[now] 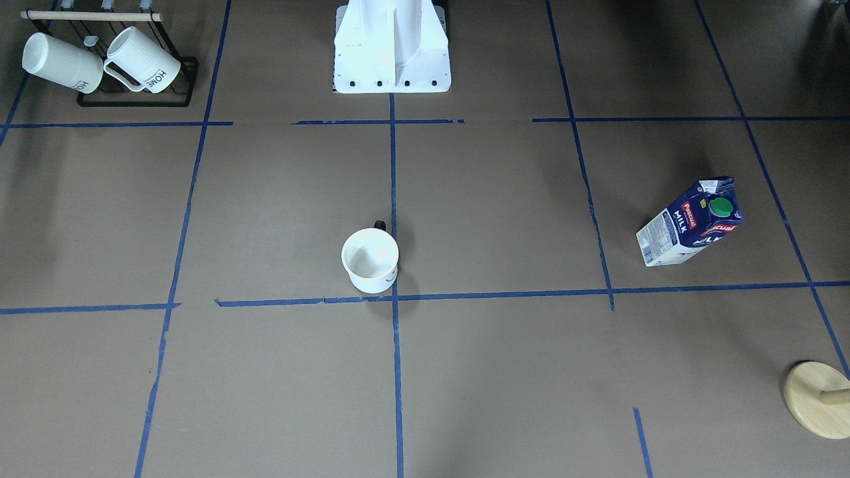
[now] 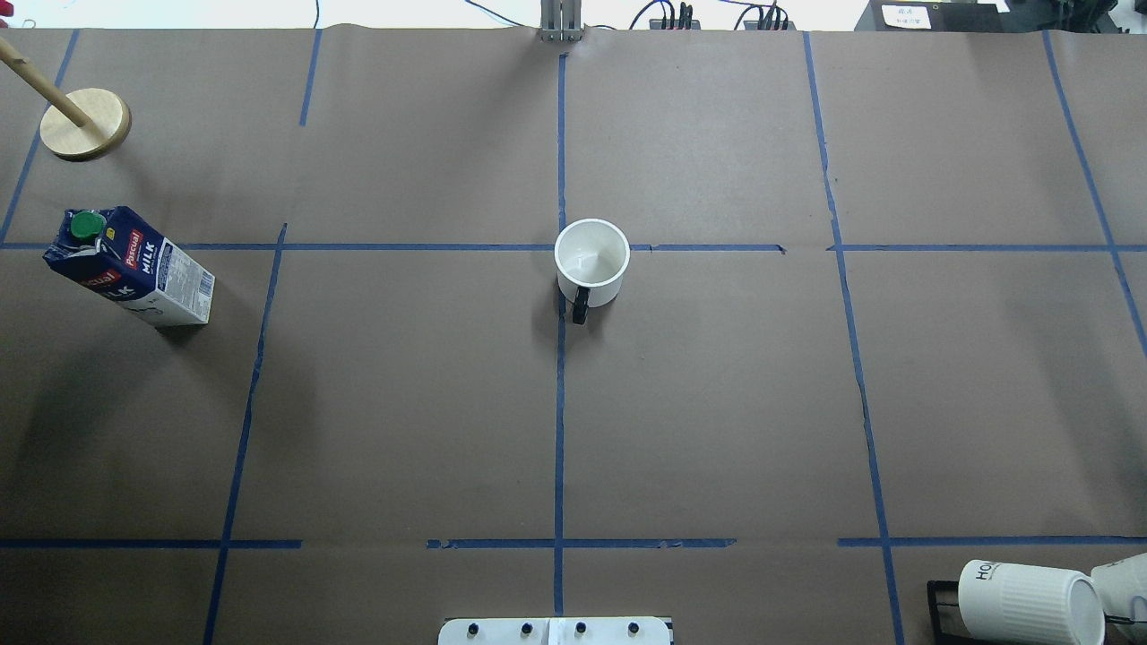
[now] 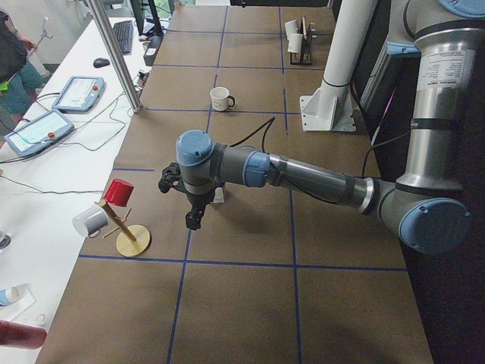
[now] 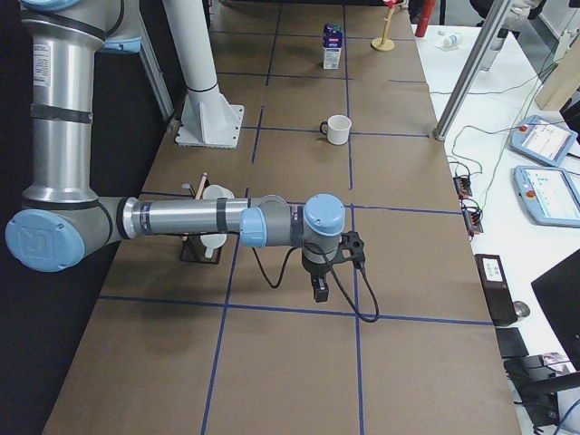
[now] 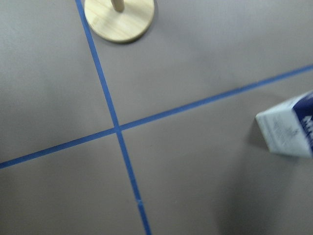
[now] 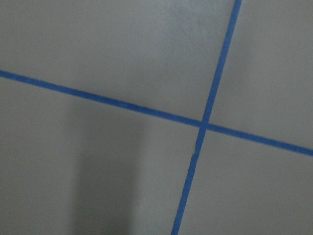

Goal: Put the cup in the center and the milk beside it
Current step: 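Lower the left gripper onto the milk carton and grasp its top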

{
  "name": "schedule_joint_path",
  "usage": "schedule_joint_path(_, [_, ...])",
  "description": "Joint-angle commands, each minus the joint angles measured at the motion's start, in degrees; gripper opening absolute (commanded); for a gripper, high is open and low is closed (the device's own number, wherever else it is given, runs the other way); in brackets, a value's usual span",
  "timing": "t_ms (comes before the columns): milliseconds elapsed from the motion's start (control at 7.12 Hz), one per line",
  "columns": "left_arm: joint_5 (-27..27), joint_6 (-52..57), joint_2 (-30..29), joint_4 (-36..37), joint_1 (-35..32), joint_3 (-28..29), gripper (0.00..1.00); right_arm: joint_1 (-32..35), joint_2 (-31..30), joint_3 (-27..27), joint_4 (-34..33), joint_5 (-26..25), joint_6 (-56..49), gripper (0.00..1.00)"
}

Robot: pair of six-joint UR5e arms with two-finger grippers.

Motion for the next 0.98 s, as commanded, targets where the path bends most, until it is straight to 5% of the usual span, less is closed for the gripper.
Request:
schedule_joint_path(0, [0.48, -21.11, -0.08, -0.04, 7.84, -9.39, 1.00, 0.06, -1.42, 2.13, 0.02, 0.05, 1.45, 1.00])
schedule_joint_path(421, [6.76, -40.49, -5.07, -4.00, 19.10, -9.97, 1.00, 0.06, -1.50, 2.13, 0.02, 0.13, 1.27, 1.00])
schedule_joint_path(842, [7.33, -43.27, -7.55, -4.18, 20.64, -4.35, 1.00, 0.06, -1.59, 1.95, -0.07, 0.13, 1.01, 1.00])
